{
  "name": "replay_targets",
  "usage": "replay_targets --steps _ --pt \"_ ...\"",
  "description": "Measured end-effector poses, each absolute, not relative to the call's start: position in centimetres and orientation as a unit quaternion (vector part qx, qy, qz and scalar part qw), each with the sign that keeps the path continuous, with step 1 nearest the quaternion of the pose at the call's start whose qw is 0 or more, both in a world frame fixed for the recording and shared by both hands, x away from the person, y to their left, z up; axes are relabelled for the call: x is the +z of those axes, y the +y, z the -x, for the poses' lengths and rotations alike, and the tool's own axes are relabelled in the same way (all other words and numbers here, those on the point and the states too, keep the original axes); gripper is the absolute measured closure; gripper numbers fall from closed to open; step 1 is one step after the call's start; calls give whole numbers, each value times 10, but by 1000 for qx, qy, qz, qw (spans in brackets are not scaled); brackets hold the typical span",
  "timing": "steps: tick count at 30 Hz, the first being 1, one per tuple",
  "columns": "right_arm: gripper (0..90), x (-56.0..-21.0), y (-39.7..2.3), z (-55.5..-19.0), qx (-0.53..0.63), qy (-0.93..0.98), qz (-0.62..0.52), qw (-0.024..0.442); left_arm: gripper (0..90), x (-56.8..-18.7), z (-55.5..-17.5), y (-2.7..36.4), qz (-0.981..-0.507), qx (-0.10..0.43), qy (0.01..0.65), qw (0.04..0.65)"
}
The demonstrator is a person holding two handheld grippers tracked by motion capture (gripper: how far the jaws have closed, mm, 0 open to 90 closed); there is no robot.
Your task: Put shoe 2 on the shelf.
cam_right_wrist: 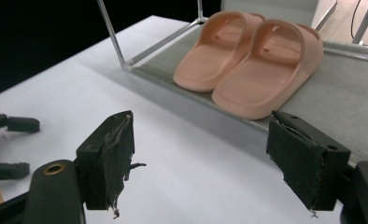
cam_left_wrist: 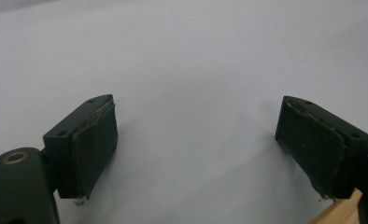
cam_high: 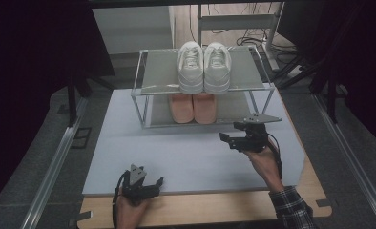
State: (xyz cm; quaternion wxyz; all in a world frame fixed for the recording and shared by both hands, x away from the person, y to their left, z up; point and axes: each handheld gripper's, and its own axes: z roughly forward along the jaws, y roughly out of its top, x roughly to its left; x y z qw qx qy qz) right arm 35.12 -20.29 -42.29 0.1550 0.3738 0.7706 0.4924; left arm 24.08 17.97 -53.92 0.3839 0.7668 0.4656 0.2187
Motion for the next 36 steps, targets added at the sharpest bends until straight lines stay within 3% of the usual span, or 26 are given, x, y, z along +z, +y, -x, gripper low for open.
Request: replay_targets --steps 36 --pt "212 -506 -186 -346 411 817 -370 164 131 -539 -241 180 -767 219 466 384"
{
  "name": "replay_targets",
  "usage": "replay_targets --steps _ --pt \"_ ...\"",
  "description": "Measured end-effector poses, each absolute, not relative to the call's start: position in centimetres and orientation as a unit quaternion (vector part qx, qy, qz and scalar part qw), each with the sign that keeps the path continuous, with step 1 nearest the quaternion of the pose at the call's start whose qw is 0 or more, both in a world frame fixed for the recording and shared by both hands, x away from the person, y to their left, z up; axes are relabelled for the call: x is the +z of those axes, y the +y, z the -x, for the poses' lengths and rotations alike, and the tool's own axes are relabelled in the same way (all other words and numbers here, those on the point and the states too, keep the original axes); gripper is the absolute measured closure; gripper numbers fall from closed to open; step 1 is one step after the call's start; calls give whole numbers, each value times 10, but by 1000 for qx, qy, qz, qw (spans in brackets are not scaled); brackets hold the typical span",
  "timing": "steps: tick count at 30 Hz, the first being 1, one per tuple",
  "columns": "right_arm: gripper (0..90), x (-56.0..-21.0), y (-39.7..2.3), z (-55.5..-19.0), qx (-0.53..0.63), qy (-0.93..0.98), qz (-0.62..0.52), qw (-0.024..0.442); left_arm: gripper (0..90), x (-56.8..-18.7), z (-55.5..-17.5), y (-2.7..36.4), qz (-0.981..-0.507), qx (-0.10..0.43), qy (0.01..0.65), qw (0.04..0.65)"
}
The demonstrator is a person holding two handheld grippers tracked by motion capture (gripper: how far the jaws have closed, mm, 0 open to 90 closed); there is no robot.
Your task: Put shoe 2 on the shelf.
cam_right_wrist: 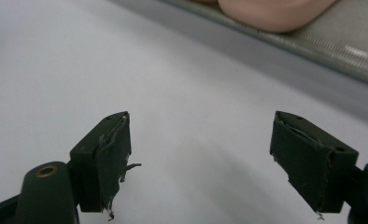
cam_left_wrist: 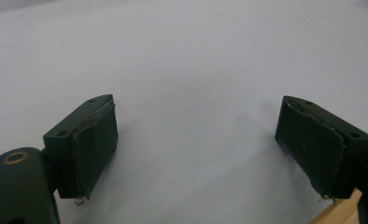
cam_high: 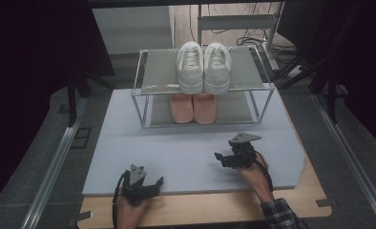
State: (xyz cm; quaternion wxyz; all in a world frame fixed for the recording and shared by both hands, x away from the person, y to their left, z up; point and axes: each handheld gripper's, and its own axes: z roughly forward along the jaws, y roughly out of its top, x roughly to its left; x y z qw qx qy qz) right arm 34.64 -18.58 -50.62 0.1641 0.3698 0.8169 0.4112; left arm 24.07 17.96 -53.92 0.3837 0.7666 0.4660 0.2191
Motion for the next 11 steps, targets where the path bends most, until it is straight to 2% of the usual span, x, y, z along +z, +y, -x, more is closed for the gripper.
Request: replay_targets --steps 6,11 --pt "210 -522 -186 -349 383 828 -378 161 131 -539 -241 180 -767 219 466 383" --pt "207 -522 -186 -349 381 828 -379 160 130 -539 -241 180 -767 218 466 384"
